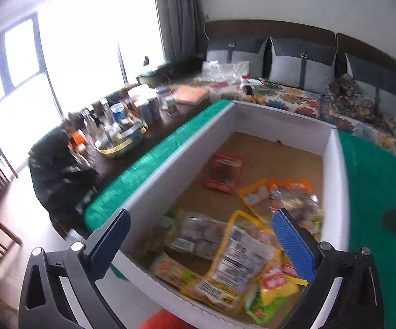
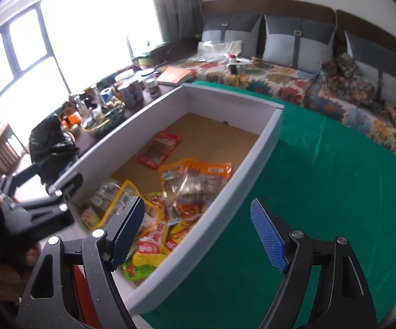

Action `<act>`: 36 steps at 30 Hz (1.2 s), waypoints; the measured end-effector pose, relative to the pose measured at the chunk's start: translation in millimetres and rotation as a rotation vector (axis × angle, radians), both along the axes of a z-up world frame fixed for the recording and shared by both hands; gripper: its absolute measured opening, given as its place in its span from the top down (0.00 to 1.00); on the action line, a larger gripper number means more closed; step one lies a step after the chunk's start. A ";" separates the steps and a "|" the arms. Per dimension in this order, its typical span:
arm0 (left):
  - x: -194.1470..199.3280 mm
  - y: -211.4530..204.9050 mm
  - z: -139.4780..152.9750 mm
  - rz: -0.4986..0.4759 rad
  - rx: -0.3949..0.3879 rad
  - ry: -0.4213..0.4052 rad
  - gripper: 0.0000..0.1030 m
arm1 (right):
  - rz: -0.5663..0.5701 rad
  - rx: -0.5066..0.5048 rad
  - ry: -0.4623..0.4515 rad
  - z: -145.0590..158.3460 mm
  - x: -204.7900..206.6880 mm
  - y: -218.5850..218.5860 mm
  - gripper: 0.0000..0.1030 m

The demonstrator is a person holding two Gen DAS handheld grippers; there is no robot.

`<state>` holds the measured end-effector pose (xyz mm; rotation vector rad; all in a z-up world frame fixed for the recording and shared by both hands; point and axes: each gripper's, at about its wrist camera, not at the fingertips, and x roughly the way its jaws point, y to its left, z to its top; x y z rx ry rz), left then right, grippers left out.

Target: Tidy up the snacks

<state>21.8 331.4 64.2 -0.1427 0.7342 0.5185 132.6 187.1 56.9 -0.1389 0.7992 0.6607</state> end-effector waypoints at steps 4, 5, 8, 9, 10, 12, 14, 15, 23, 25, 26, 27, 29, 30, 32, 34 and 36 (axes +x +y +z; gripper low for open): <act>1.7 0.2 5.7 -0.007 -0.054 -0.015 0.01 | -0.007 -0.022 -0.002 -0.2 -8.8 1.4 0.20; 1.0 -0.8 6.6 -0.008 -0.059 -0.019 0.01 | -0.005 -0.023 -0.002 0.4 -10.4 1.2 0.20; -0.2 -1.8 9.0 -0.006 -0.052 -0.018 0.01 | 0.004 -0.032 -0.004 2.0 -15.6 3.5 0.20; -0.2 -2.3 9.7 -0.001 -0.041 -0.015 0.01 | 0.009 -0.034 -0.001 1.6 -17.3 5.0 0.20; -1.1 -2.2 10.8 0.002 -0.032 -0.014 0.01 | 0.012 -0.033 -0.001 1.5 -18.5 6.3 0.20; -1.9 -2.3 12.4 0.005 -0.007 -0.009 0.01 | 0.014 -0.038 -0.007 1.5 -20.4 9.1 0.20; -3.5 -2.5 13.2 0.000 0.010 -0.010 0.01 | 0.018 -0.045 -0.014 1.7 -23.7 12.3 0.20; -4.3 -2.6 14.0 0.003 0.024 -0.009 0.01 | 0.020 -0.049 -0.019 2.3 -25.2 14.1 0.20; -13.8 -0.4 22.1 0.007 0.070 0.026 0.01 | 0.012 -0.079 -0.020 10.1 -32.6 25.3 0.20; -17.3 1.0 25.6 0.013 0.069 0.026 0.01 | 0.014 -0.074 -0.023 14.7 -34.1 27.8 0.20; -18.9 1.3 27.2 0.015 0.066 0.027 0.01 | 0.015 -0.071 -0.026 16.9 -34.7 28.9 0.20; -20.1 1.7 28.4 0.015 0.061 0.027 0.01 | 0.015 -0.069 -0.029 19.1 -35.2 30.1 0.20; -21.7 2.6 30.8 0.015 0.042 0.033 0.00 | 0.017 -0.069 -0.035 21.9 -35.8 32.9 0.20; -22.3 3.5 31.7 0.015 0.030 0.034 0.00 | 0.019 -0.072 -0.038 22.6 -35.8 34.8 0.20; -22.5 3.4 33.1 0.016 0.023 0.032 0.00 | 0.021 -0.079 -0.038 22.8 -35.0 37.4 0.20; -22.9 3.4 34.4 0.017 0.018 0.029 0.00 | 0.021 -0.082 -0.032 22.6 -34.2 39.3 0.20; -22.3 4.4 34.8 0.015 0.003 0.032 0.00 | 0.023 -0.082 -0.019 22.8 -33.8 40.8 0.20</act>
